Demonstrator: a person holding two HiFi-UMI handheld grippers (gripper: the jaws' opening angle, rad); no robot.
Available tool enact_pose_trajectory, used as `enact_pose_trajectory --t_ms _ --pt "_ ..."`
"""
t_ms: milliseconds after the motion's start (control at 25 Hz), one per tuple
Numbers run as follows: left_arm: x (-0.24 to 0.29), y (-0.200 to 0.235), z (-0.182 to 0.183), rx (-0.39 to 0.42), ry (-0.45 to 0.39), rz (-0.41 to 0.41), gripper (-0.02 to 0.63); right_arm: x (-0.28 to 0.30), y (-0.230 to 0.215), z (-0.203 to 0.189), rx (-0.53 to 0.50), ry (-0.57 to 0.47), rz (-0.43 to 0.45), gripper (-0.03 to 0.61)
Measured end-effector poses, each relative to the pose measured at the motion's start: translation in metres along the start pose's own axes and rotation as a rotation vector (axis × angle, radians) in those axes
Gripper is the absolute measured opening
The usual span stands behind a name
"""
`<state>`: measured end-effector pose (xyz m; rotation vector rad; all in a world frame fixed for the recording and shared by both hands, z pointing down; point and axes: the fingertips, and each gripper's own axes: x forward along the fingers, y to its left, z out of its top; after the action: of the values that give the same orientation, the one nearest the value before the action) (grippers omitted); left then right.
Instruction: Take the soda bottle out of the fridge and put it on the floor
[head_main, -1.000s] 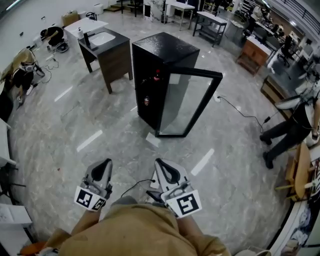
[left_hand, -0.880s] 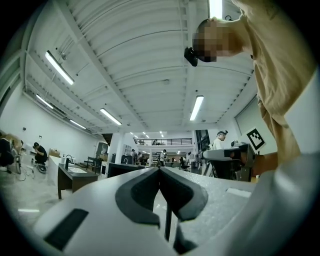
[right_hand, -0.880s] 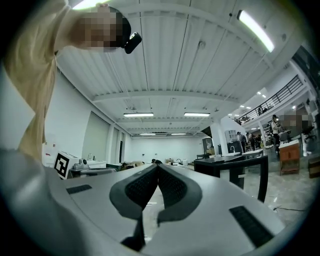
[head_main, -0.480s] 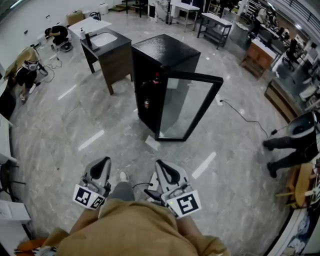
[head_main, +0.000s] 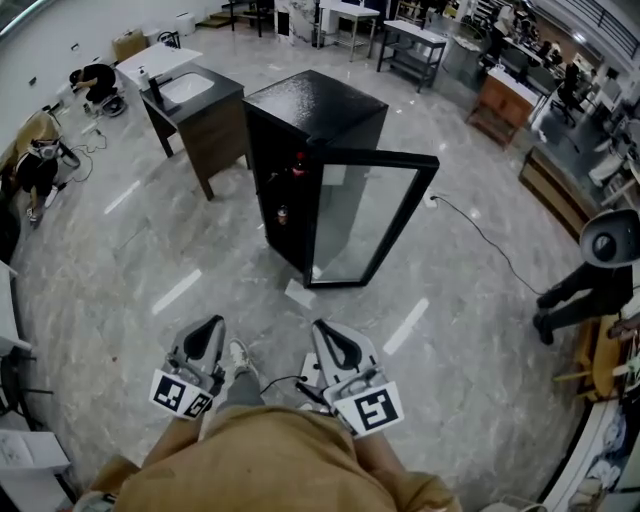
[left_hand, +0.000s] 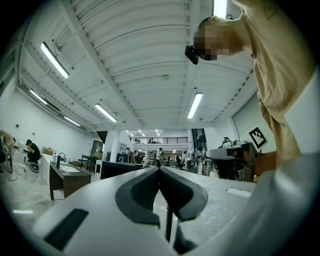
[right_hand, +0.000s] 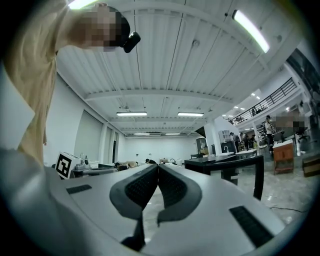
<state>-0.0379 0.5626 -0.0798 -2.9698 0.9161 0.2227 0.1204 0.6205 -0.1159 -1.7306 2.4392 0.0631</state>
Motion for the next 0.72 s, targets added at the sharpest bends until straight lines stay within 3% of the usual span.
enact_pose_trajectory --t_ms 200,400,720 --pt "0.026 0.048 -0.001 -0.003 0.005 -0.025 0.002 0.05 -0.008 -0.01 0.007 0.026 -0.026 -0.002" --pt "0.05 0.124 -0.02 -0.069 0.041 -0.042 0.002 0.13 -0.012 -0.02 0.029 0.033 -0.05 -0.002" --pt "0.095 0.255 -0.024 -0.115 0.013 -0.078 0.002 0.28 -0.001 -0.032 -0.003 0.092 -0.039 -0.002"
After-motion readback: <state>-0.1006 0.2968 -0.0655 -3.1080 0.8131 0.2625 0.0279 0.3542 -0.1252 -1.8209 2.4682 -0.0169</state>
